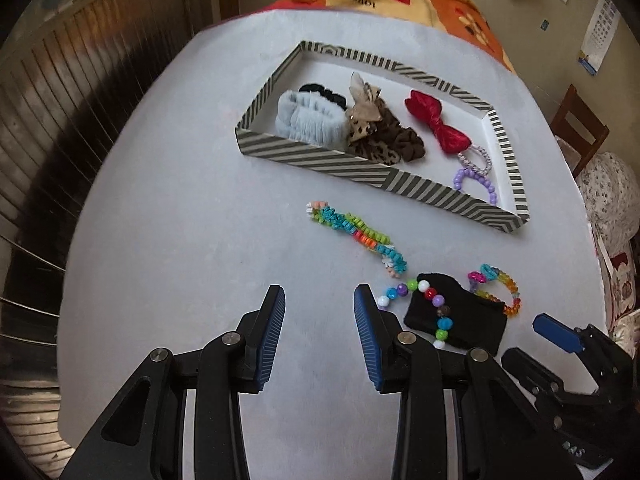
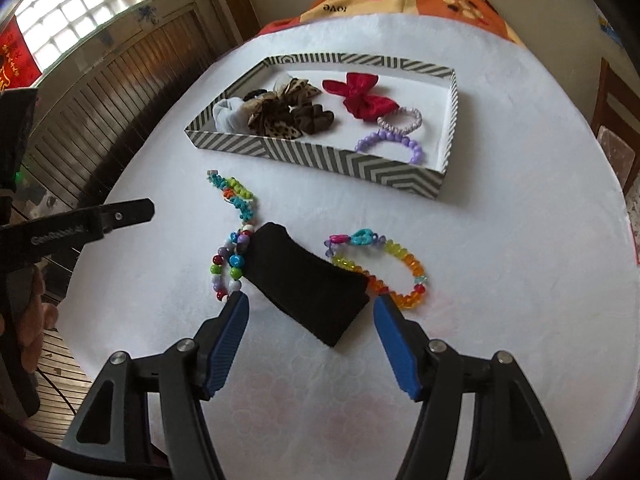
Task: Organize jewelry
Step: 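Move both open tools down toward the beaded strand and the white-bead bracelet, then grasp the beaded strand with left tool while right tool grasps white-bead bracelet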
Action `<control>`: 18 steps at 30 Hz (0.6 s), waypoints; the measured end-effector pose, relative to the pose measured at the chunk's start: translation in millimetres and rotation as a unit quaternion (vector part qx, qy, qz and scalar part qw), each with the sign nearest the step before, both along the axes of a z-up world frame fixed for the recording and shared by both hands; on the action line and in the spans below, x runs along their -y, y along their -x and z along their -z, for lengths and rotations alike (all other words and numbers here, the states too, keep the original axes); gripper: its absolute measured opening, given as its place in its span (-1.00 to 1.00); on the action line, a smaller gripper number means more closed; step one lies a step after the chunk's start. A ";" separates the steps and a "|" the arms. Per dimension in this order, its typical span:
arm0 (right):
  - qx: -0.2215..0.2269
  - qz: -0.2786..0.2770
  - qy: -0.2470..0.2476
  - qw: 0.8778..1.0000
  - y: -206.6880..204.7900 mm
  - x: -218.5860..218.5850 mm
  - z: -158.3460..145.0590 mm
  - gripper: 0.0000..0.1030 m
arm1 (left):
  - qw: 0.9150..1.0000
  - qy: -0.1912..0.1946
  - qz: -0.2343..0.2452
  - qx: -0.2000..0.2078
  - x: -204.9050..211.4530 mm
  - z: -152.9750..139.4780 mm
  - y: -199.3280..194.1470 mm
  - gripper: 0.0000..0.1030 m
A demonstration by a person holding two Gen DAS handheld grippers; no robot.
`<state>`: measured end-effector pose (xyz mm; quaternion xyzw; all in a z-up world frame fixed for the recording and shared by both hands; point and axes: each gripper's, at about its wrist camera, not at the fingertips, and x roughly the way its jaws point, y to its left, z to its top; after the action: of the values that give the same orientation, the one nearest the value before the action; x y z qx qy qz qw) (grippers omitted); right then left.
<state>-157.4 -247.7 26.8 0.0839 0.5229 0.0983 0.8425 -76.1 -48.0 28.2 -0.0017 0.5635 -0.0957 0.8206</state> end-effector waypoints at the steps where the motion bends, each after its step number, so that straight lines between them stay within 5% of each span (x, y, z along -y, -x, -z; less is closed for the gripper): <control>1: 0.000 -0.002 -0.002 1.000 -1.0 -1.4 -0.5 0.33 | 1.000 0.005 -0.002 -0.004 -0.8 1.5 -3.7 -0.52; 9: 0.009 -0.040 -0.020 0.999 -18.4 -25.2 -0.8 0.30 | 0.997 0.050 -0.048 -0.041 -2.6 18.2 -45.6 -0.52; 18: -0.009 -0.065 -0.002 0.998 -43.7 -46.3 21.7 -0.25 | 0.995 0.035 -0.066 -0.068 8.1 48.7 -76.1 -0.52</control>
<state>-113.8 -201.3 5.1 0.0525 0.5347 0.1532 0.8294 0.0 -56.1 -20.4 -0.0736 0.6126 -0.0605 0.7846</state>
